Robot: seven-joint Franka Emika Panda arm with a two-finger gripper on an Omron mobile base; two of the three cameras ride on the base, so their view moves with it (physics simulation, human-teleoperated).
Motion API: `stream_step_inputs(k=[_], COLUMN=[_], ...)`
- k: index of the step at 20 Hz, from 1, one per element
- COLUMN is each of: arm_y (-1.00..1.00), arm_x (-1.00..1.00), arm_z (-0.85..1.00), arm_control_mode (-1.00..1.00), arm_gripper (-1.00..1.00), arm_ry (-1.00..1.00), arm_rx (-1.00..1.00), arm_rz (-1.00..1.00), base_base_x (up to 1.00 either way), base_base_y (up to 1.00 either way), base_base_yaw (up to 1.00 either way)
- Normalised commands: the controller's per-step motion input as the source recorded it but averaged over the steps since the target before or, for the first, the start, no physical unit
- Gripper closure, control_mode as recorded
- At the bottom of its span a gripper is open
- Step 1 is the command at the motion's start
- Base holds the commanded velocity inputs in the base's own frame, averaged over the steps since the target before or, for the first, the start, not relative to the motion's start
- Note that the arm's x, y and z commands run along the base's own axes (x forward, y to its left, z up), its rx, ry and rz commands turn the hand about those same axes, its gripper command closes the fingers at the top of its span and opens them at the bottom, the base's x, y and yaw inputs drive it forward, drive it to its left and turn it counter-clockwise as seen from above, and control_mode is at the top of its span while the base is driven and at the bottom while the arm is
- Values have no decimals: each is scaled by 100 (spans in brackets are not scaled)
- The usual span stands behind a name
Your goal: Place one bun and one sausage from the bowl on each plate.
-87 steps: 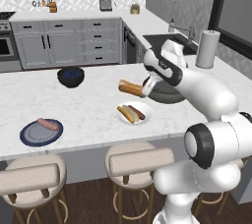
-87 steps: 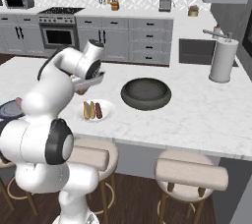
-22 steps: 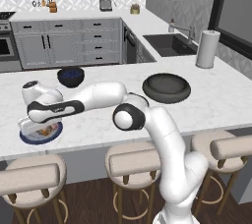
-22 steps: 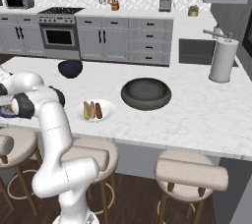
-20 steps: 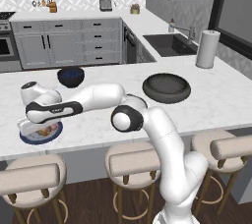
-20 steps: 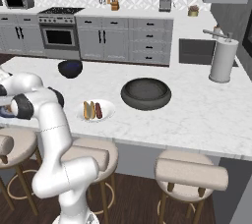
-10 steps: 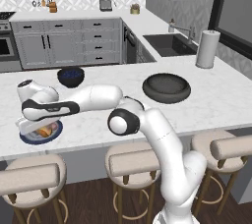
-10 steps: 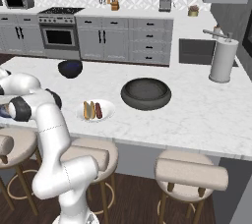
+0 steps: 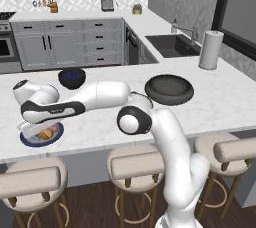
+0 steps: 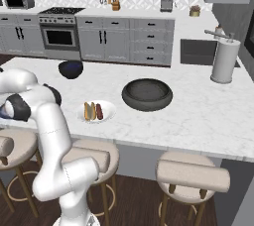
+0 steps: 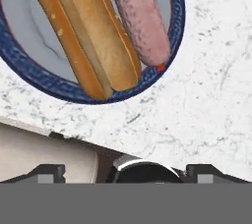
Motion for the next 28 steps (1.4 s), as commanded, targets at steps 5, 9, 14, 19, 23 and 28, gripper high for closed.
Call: stream_step_inputs(k=[5,9,14,19,23,28], arm_y=[-66,-33,-44,-44,-65,-60], arm_x=[-44,-35,-26,-12,-21,-9], arm_z=[48,53,52,30,0,0], arm_control_mode=[-100,-100,-100,-100,-100,-100], arm_gripper=[-100,-100,-100,-100,-100,-100], arm_ry=[-22,-21,-13,-3,-7,-2], arm_rx=[2,1,15,25,34,31], arm_rz=[-4,0,0,1,1,0], base_base_x=[0,0,0,0,0,0], base_base_y=[0,0,0,0,0,0], base_base_yaw=[0,0,0,0,0,0])
